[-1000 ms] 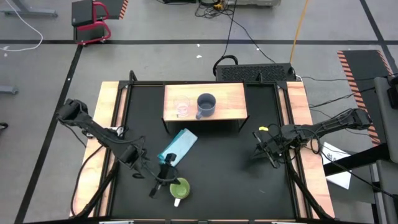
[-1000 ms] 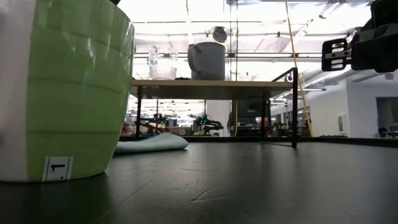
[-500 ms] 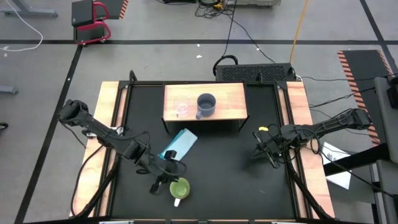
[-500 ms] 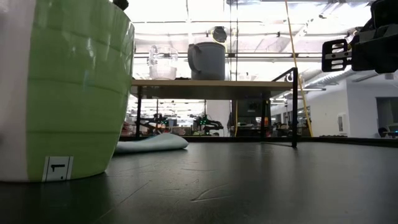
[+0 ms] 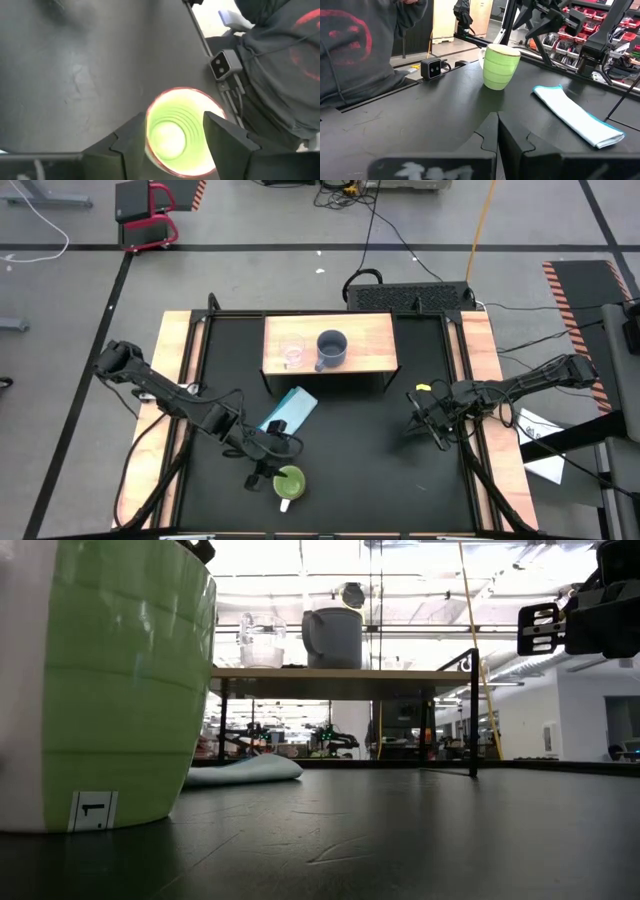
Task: Stack small to large cups/mugs on shelf
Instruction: Put the green mug on the shelf
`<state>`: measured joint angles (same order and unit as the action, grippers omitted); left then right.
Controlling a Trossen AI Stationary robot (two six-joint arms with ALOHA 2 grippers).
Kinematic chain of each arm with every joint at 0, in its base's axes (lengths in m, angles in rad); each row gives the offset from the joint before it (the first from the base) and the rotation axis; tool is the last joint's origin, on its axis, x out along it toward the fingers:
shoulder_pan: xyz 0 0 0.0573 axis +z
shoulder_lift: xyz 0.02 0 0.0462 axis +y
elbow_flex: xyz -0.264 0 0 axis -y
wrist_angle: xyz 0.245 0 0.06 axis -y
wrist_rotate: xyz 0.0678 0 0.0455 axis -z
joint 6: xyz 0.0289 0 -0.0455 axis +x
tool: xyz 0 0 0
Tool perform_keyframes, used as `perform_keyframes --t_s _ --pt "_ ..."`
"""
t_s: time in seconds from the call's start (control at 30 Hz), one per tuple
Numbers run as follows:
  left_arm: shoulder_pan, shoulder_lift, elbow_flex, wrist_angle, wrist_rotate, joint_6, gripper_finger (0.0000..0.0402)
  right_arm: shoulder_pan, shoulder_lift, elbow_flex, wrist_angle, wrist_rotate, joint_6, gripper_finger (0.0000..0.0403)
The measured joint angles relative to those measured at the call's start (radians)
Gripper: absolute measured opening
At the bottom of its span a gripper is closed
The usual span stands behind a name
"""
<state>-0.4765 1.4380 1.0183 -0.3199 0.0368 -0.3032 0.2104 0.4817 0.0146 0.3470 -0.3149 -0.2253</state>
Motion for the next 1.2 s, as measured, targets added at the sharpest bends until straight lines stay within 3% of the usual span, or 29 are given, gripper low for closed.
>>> perform_keyframes --t_s 0.3,1.2 --pt "0.041 0.029 0.001 0.009 0.004 0.031 0.0187 0.0 0.005 0.0 0.0 0.0 0.003 0.0" --pt "0.019 0.148 -0.001 0.018 0.04 0.054 0.0186 0.0 0.03 0.0 0.003 0.0 0.001 0.0"
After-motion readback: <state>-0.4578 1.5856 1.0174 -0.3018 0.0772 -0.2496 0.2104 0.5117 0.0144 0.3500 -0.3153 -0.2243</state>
